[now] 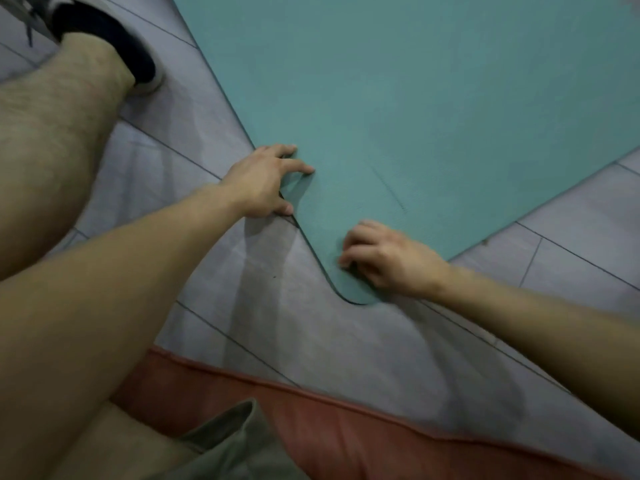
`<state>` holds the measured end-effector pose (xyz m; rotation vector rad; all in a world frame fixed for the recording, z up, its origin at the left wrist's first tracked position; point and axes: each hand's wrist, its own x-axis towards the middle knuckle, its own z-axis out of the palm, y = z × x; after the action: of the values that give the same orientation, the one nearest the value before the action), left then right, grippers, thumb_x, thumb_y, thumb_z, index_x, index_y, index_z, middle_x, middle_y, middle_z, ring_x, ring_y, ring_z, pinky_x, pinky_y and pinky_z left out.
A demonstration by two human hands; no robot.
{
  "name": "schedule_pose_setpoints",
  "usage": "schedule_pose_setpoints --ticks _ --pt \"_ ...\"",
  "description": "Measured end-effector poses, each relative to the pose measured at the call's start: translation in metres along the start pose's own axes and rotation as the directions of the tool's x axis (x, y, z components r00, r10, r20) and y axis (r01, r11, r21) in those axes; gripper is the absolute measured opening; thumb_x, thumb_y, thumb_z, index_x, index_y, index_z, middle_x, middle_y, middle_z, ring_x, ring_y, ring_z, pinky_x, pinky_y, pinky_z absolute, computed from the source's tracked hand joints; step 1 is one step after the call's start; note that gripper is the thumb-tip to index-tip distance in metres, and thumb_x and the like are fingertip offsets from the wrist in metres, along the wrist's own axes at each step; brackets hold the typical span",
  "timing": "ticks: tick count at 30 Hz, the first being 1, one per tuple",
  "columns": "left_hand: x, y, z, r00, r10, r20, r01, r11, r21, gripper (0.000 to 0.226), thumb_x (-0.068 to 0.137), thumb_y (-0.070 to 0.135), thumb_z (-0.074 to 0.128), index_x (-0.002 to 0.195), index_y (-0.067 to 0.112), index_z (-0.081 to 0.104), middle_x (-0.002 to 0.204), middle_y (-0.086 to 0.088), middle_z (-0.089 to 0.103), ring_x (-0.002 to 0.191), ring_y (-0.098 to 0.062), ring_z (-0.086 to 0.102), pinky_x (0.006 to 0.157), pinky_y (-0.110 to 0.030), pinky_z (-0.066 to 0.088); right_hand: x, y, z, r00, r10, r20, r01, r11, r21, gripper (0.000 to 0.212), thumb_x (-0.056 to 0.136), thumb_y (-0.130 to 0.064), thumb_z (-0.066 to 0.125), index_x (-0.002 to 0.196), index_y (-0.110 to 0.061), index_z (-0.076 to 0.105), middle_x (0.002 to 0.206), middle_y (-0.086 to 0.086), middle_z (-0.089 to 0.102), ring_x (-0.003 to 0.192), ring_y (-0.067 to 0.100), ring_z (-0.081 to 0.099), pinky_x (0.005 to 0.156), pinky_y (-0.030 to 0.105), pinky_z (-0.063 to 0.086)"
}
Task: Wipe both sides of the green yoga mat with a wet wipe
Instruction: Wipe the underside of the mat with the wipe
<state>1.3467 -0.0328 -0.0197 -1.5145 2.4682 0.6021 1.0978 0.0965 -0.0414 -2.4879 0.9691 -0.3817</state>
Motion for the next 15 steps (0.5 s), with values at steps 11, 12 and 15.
schedule_pose_setpoints --ticks 11,12,15 --pt "-0.003 0.037 -0.005 0.99 -0.127 0.062 0.122 0.99 0.072 0.104 0.058 0.066 0.093 0.144 0.031 0.046 0.16 -0.007 0.036 0.143 -0.032 0.044 0.114 -0.048 0.045 -0.024 -0.02 0.01 0.996 0.084 -0.044 -0.08 0.994 0.08 0.019 0.095 -0.009 0.063 0.111 -0.009 0.074 0.103 0.01 0.061 0.093 0.028 0.059 0.084 0.035 0.049" --pt "-0.002 0.039 -0.003 0.989 -0.139 0.049 0.135 0.987 0.084 0.103 0.057 0.064 0.094 0.142 0.031 0.046 0.157 -0.006 0.038 0.141 -0.032 0.045 0.112 -0.049 0.046 -0.03 -0.017 0.007 1.0 -0.016 0.027 0.014 0.998 0.061 0.018 0.099 -0.011 0.062 0.112 -0.008 0.073 0.104 0.011 0.061 0.094 0.028 0.058 0.084 0.034 0.049" --pt "0.001 0.048 -0.007 0.987 -0.151 0.052 0.143 0.98 0.136 0.101 0.057 0.061 0.096 0.139 0.029 0.046 0.147 -0.007 0.044 0.133 -0.033 0.049 0.107 -0.048 0.049 -0.012 0.049 -0.021 0.989 0.068 -0.13 -0.08 0.993 -0.092 0.014 0.1 -0.01 0.065 0.107 -0.01 0.076 0.101 0.012 0.064 0.092 0.031 0.062 0.082 0.035 0.048"
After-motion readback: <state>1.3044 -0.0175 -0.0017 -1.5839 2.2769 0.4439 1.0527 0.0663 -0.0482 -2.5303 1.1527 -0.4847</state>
